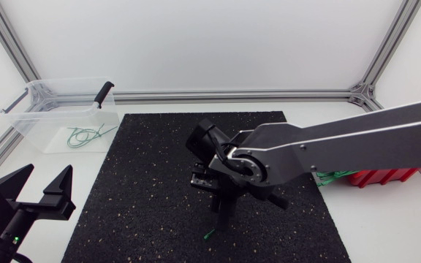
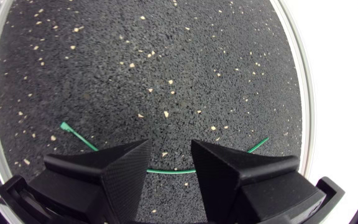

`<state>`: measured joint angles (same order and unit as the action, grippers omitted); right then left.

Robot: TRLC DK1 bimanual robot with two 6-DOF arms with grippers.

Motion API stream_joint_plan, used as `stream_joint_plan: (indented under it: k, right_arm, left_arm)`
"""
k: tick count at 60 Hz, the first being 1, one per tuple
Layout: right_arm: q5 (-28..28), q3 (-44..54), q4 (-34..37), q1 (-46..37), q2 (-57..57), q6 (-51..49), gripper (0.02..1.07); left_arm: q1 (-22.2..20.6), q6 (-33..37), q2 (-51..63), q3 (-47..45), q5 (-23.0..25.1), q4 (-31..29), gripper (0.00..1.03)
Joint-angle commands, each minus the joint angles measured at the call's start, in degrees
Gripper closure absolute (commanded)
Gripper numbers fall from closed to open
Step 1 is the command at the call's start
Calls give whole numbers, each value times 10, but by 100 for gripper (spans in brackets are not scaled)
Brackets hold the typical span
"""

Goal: Take a green cable tie from the red box, thread the tail through the head to close it, then place it in the transparent bin on the left.

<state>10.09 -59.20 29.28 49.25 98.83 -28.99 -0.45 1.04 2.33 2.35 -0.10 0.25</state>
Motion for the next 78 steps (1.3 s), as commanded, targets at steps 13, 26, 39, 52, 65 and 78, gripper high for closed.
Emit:
stream_joint_plan:
  k: [13, 26, 39, 52, 65, 78]
  right_arm:
    - [-108, -54, 136, -36, 12, -120, 57]
    - [-133, -41, 157, -14, 39, -171, 61]
    - [-135, -43, 149, 5, 76, -194, 61]
    - [-134, -50, 149, 0, 98, -208, 66]
    - [-134, -46, 141, -6, 102, -213, 82]
    - [-133, -27, 120, 0, 75, -206, 101]
  left_arm:
    - [-2, -13, 7, -22, 1, -16, 4]
    - [-4, -13, 8, -22, 1, -16, 4]
    - [-4, -13, 8, -22, 1, -15, 4]
    - [-4, -13, 8, -22, 1, -15, 4]
    - [-4, -13, 8, -22, 1, -15, 4]
    - [-5, -13, 8, -22, 1, -16, 4]
